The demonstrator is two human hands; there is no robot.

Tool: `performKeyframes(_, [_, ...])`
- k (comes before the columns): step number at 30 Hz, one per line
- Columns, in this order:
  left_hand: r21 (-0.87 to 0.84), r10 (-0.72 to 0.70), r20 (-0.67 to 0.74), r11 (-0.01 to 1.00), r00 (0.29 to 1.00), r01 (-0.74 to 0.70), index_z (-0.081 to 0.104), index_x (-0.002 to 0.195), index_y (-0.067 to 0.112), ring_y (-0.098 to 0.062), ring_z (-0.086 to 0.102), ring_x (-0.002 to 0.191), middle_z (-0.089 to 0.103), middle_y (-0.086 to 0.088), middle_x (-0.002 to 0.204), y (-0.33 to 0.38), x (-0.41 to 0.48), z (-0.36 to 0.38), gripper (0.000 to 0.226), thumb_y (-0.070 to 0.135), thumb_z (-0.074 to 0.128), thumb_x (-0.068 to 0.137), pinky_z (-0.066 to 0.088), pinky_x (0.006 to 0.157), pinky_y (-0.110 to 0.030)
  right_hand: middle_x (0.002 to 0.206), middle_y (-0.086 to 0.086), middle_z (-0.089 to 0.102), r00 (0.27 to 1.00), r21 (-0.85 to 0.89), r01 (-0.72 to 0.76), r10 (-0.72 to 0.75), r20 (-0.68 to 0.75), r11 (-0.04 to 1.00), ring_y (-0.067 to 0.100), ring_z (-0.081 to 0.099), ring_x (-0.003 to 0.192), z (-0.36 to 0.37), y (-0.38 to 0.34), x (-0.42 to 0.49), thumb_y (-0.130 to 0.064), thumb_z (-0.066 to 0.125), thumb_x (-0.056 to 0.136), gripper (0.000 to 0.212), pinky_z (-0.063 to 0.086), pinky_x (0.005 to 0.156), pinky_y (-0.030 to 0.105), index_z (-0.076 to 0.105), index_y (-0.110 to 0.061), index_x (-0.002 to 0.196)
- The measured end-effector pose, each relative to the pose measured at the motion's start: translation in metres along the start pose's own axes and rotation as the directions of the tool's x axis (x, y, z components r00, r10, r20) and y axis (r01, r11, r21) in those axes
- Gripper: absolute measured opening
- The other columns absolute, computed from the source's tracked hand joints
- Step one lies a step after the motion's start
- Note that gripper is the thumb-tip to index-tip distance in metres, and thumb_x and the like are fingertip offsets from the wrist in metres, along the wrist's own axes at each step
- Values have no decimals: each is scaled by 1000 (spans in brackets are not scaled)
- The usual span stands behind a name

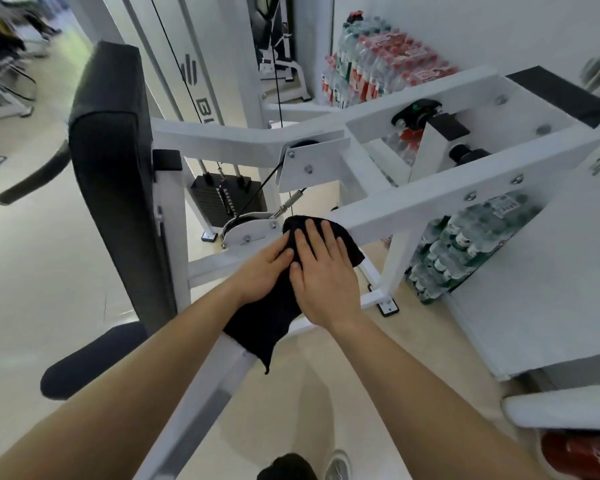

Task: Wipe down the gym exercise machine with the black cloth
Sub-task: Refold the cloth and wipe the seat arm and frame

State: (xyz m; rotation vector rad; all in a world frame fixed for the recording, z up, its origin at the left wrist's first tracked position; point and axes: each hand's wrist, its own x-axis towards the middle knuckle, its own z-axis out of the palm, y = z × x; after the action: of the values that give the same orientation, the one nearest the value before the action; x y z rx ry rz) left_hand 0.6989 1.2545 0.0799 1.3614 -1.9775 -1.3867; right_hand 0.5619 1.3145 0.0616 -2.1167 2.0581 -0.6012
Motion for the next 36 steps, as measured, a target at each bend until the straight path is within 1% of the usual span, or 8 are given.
performKeyframes(7, [225,-46,-26,973,999,50,34,154,16,-18,37,142,43,-4,154,30,51,12,47,28,37,109,21,103,-11,162,10,31,995,-183,93,-85,51,979,25,24,151,-25,60,29,-41,25,101,63,16,124,47,34,-9,155])
performKeyframes(11, [514,53,89,853,995,-91,32,154,16,-24,43,139,41,-5,155,67,98,37,49,35,29,109,33,113,-35,165,10,24,999,-276,28,-16,46,961,23,20,153,-45,111,42,-41,23,103,63,14,125,45,29,-9,156])
performKeyframes(16, [704,202,-17,698,979,-132,39,135,12,-26,59,110,53,-6,136,86,113,66,42,40,26,107,45,75,-38,165,8,22,996,-343,-7,38,84,939,22,19,153,-64,150,54,-44,19,103,63,13,125,43,27,-12,158])
performKeyframes(20, [683,218,-27,716,975,-141,17,157,13,-20,41,139,24,-4,164,74,93,58,60,43,26,106,42,104,-35,162,9,32,994,-304,16,16,104,953,24,29,150,-73,149,66,-44,24,102,62,20,123,44,36,-13,154])
performKeyframes(24, [773,171,6,624,985,-113,11,159,14,-20,21,152,13,-6,167,61,63,58,64,48,14,104,28,120,-38,167,4,11,957,-292,213,-139,255,932,18,9,155,-75,143,82,-48,15,103,63,10,124,41,20,-21,160])
performKeyframes(28, [759,117,-15,648,993,-65,-11,159,19,-12,-12,153,-18,1,166,67,92,64,66,53,0,103,11,126,-39,167,-2,-13,903,-198,302,-214,372,932,12,-14,153,-74,151,128,-50,5,100,66,1,126,37,0,-24,160])
performKeyframes(31, [712,90,-54,702,994,-25,-15,158,22,-9,-17,152,-22,7,164,79,120,66,68,55,-5,99,9,126,-37,165,-5,-21,856,-124,345,-258,449,930,9,-21,151,-79,169,158,-52,-2,95,70,4,127,37,-10,-24,159])
performKeyframes(36, [780,82,-55,625,995,-9,-12,158,23,-10,-16,152,-19,6,165,87,117,78,62,50,1,104,10,126,-40,164,0,-24,771,-70,482,-384,508,873,11,-25,150,-96,196,160,-56,-2,96,72,2,127,36,-14,-20,157])
